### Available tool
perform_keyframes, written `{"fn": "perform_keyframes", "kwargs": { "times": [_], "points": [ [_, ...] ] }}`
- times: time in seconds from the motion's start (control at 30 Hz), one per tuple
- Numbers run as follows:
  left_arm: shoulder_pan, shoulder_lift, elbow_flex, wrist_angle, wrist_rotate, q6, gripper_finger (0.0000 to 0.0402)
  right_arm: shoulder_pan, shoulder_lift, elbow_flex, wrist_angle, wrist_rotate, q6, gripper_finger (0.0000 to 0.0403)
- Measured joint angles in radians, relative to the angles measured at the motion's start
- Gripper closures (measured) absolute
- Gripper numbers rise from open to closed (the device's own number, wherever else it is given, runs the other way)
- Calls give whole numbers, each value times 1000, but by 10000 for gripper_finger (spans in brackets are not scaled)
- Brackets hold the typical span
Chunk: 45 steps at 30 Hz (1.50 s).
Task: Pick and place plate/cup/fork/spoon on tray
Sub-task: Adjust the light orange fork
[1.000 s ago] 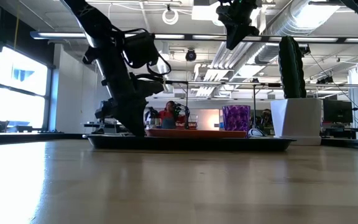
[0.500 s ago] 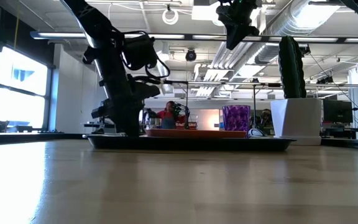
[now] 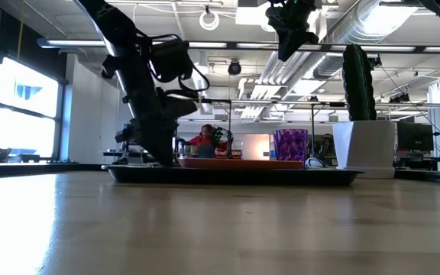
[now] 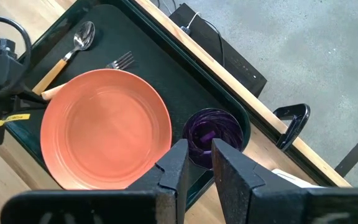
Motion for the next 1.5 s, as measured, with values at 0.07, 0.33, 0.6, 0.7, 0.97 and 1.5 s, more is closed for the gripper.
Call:
{"fn": "perform_keyframes", "kwargs": {
  "times": [0.07,0.33,0.6,0.7,0.97,1.5],
  "points": [
    [0,-19,0,-1,-11,8,376,0,0,0,0,0,0,339],
    [59,-91,0,-20,-58,52,376,0,0,0,0,0,0,339],
    [176,-93,41,-20,-27,196,376,0,0,0,1,0,0,339],
    [213,-93,105,-20,-16,310,376,0,0,0,1,0,0,339],
    [340,-93,298,6,29,590,376,0,0,0,1,0,-17,339],
    [605,-92,559,82,310,735,346,0,0,0,1,0,-53,339]
  ]
}}
